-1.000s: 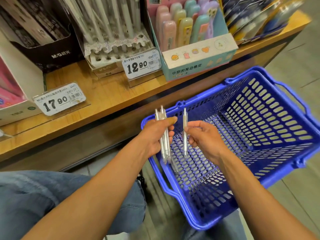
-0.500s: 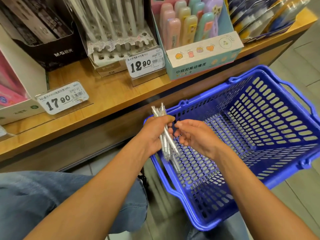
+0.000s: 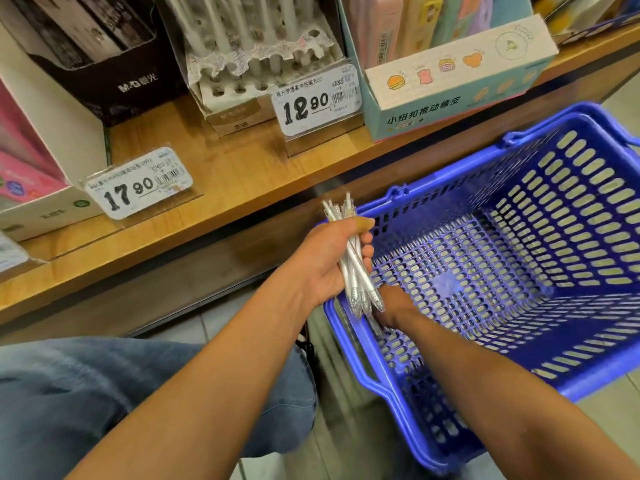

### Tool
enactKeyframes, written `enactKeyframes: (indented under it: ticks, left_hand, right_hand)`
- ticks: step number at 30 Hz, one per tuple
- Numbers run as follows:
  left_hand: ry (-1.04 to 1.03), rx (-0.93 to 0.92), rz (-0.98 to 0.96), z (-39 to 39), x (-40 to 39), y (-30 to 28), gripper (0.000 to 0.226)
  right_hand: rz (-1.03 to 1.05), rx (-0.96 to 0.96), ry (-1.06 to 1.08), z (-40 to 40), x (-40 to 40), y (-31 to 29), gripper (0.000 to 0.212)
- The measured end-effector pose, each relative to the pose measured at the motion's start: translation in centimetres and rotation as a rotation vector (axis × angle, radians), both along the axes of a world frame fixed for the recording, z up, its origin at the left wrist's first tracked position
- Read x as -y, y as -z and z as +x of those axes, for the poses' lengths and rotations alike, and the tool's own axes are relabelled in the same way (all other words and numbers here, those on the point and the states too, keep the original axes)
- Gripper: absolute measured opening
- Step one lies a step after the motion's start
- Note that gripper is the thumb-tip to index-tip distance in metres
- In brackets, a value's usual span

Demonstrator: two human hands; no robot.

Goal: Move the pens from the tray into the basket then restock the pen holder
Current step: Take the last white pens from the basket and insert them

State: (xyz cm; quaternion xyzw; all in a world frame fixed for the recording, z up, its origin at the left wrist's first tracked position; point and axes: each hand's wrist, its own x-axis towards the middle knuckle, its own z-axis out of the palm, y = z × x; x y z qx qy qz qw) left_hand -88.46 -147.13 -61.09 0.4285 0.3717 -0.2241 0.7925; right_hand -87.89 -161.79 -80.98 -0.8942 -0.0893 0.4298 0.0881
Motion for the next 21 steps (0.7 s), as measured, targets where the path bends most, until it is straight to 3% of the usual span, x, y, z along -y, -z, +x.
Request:
enactKeyframes:
  ticks: [3,5,9,12,14,16,21]
  left_hand:
    - [0.010,0.005,0.013,0.1,0.1,0.0,0.016]
    - [0.021,0.004,0.024,0.1,0.2,-0.2,0.017]
    - [0.011,0.002,0.046,0.0,0.5,0.0,0.013]
    - [0.025,0.020,0.053,0.0,0.9,0.1,0.012]
    - [0.031,0.040,0.040,0.0,1.1,0.1,0.011]
    - [0.037,0.071,-0.041,-0.1,1.3,0.0,0.032]
    - [0.123,0.169,-0.203,-0.5,1.3,-0.4,0.051]
  right_hand:
    - [0.048,-0.008,0.079,0.7,1.2,-1.1,0.012]
    - [0.128,-0.022,0.217,1.5,2.1,-2.7,0.020]
    - [0.397,-0.093,0.535,2.5,4.0,-9.0,0.019]
    - [0.663,-0.013,0.731,1.8,4.4,-15.4,0.026]
    - [0.849,0.058,0.758,0.8,3.7,-19.3,0.025]
    - [0.993,0.091,0.751,-0.4,2.5,-22.1,0.023]
    - [0.942,0.124,0.711,-1.6,-0.4,-23.4,0.011]
